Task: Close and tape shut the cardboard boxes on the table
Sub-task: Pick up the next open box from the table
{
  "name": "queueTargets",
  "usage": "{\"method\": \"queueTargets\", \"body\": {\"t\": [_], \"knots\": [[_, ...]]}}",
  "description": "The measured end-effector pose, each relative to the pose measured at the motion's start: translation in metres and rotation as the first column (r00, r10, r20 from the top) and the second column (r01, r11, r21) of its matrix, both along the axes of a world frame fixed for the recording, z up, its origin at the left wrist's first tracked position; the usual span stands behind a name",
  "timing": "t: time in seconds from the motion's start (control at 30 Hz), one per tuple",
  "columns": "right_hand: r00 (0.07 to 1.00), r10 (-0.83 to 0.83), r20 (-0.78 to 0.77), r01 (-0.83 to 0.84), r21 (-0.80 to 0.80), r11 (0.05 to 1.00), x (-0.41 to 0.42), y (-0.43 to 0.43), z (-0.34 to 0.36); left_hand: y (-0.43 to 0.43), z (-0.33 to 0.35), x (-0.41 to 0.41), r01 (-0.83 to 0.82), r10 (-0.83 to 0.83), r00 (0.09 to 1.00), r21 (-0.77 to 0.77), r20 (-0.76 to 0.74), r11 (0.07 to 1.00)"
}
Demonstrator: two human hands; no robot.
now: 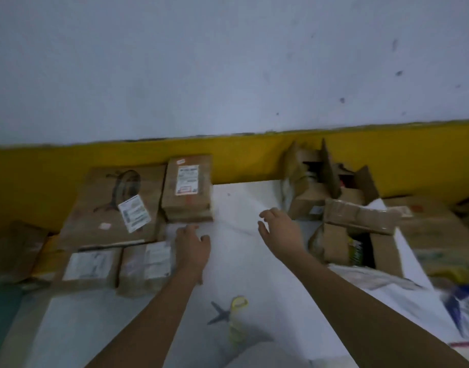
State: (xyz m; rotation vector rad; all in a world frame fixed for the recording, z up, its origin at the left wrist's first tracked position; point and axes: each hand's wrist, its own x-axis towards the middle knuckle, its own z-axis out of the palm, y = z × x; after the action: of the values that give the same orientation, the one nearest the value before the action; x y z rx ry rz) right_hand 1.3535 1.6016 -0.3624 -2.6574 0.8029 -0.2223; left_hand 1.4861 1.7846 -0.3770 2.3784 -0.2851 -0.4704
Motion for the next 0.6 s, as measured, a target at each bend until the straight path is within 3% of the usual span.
{"method": "queueTargets", "body": {"t": [0.13, 0.27, 0.33, 0.47, 0.6], "knots": [[0.993, -0.115, 0.037, 0.119, -0.142, 0.983, -0.074, -0.050, 0.029, -0.066, 0.022, -0.037, 0.308, -0.304, 0.950, -0.070, 0.065, 0.949], [0.967, -0.051, -0.251, 0.056, 0.011, 0.998, -0.157, -0.087, 0.028, -0.116, 0.026, -0.074, 0.533, -0.530, 0.846, -0.116, 0.057, 0.838], [0.911, -0.056, -0.408, 0.080, 0.040, 0.996, -0.197, -0.095, 0.020, -0.131, 0.027, -0.091, 0.578, -0.579, 0.815, -0.124, 0.030, 0.807], [0.791, -0.265, -0.551, 0.287, -0.048, 0.957, -0.235, -0.097, 0.010, -0.142, 0.020, -0.109, 0.647, -0.655, 0.753, -0.111, -0.059, 0.754], [0.828, -0.118, -0.548, 0.170, 0.046, 0.984, -0.216, -0.088, 0.015, -0.130, 0.016, -0.107, 0.732, -0.751, 0.617, -0.178, -0.236, 0.657]]}}
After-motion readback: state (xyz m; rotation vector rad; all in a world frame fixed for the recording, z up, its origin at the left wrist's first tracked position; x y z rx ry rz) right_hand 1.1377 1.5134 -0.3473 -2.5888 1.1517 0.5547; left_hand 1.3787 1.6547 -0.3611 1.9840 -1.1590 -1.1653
